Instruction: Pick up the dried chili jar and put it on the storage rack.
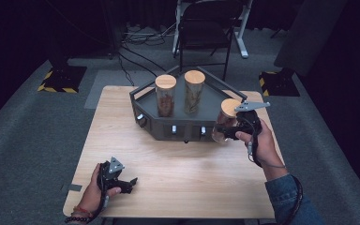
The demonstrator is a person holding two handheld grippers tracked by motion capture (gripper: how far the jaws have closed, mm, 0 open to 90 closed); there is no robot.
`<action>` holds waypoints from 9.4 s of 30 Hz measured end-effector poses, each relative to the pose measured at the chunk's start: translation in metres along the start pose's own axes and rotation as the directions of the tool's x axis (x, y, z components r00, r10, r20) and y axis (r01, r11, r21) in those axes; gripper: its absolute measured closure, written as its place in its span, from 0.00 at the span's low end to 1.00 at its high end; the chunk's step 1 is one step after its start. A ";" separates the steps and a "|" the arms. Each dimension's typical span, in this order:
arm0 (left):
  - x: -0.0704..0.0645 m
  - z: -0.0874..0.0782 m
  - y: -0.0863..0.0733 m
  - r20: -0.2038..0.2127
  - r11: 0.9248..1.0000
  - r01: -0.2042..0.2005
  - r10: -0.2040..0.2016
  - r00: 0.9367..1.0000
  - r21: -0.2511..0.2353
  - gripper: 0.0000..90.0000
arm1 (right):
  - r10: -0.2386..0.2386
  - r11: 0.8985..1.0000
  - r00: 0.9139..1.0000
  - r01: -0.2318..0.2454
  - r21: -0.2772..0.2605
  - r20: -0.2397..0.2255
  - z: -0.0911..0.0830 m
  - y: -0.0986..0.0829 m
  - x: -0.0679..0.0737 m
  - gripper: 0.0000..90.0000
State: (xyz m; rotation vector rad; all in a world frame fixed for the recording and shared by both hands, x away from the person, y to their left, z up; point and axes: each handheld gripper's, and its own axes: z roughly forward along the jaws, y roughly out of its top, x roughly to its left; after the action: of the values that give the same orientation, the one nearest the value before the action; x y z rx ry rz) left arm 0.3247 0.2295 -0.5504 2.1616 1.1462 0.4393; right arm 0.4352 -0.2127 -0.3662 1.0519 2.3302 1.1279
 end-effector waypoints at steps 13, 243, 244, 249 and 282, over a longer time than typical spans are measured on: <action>0.000 0.000 0.000 0.000 1.000 0.000 0.000 1.000 -0.001 0.00 | -0.038 0.999 0.999 0.038 0.005 0.005 -0.001 0.028 0.003 0.28; 0.000 0.000 0.000 -0.001 1.000 0.001 -0.001 1.000 0.000 0.01 | -0.237 0.971 0.958 0.240 -0.003 0.160 0.004 -0.007 0.003 0.03; 0.000 0.000 0.000 -0.002 1.000 0.000 0.000 1.000 -0.001 0.01 | -0.233 0.972 0.960 0.237 -0.004 0.155 0.004 -0.010 0.003 0.03; 0.000 0.000 0.000 -0.002 1.000 0.001 -0.001 1.000 0.000 0.01 | -0.236 0.971 0.962 0.238 0.001 0.135 0.003 -0.023 0.005 0.03; -0.001 0.000 0.000 -0.005 1.000 0.002 -0.002 1.000 -0.002 0.01 | -0.282 0.955 0.957 0.273 0.119 0.063 0.023 -0.126 0.024 0.03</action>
State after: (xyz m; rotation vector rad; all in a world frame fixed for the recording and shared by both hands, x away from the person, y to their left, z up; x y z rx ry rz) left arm 0.3239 0.2291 -0.5505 2.1582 1.1503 0.4444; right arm 0.3730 -0.2343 -0.4791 0.7558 2.4050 0.8460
